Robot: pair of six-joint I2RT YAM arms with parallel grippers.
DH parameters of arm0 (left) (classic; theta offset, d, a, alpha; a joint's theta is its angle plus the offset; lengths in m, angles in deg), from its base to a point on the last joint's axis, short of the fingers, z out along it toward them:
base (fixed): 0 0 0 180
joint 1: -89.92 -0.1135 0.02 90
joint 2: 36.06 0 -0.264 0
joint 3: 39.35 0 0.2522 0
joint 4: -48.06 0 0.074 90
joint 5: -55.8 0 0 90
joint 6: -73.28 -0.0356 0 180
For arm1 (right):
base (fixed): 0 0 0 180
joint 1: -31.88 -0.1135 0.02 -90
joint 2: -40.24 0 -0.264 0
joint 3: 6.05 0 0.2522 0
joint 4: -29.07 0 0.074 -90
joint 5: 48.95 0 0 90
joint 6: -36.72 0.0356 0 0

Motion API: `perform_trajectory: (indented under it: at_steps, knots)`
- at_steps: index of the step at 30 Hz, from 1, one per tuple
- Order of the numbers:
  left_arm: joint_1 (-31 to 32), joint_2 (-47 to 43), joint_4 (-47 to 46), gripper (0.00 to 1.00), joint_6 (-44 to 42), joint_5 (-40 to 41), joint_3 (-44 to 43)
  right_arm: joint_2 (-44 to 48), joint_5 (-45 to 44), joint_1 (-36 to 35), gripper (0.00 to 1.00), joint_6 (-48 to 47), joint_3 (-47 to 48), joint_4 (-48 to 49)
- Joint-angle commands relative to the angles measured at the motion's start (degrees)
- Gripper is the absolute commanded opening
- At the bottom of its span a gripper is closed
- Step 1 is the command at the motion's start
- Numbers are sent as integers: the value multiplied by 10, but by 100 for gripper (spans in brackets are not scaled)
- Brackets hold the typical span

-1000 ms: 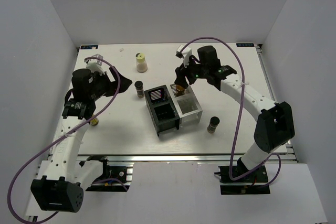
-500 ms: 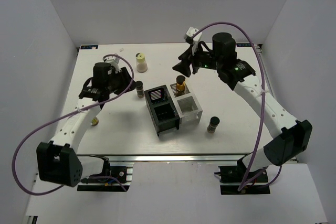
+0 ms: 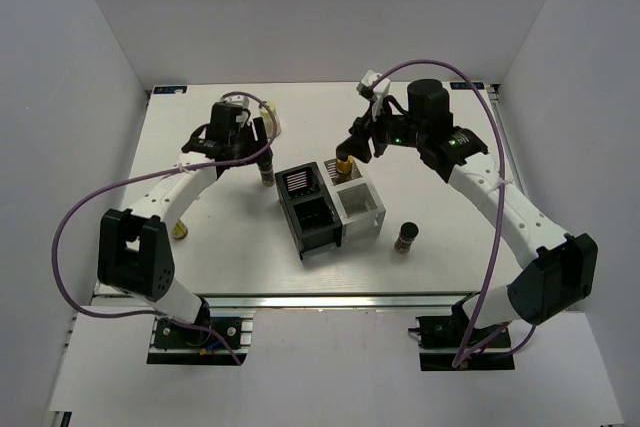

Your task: Organize the condiment bottles

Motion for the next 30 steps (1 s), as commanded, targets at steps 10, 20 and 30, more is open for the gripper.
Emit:
perform_trajectory:
  at_steps: [10, 20, 30]
  knots:
    - [29, 102, 19, 77, -21, 66, -98, 32, 8, 11, 63, 10, -15, 24]
    - [41, 119, 56, 72, -20, 116, -102, 33, 7, 18, 64, 13, -23, 27]
    - [50, 125, 57, 66, -18, 122, -91, 34, 8, 20, 64, 13, -26, 26]
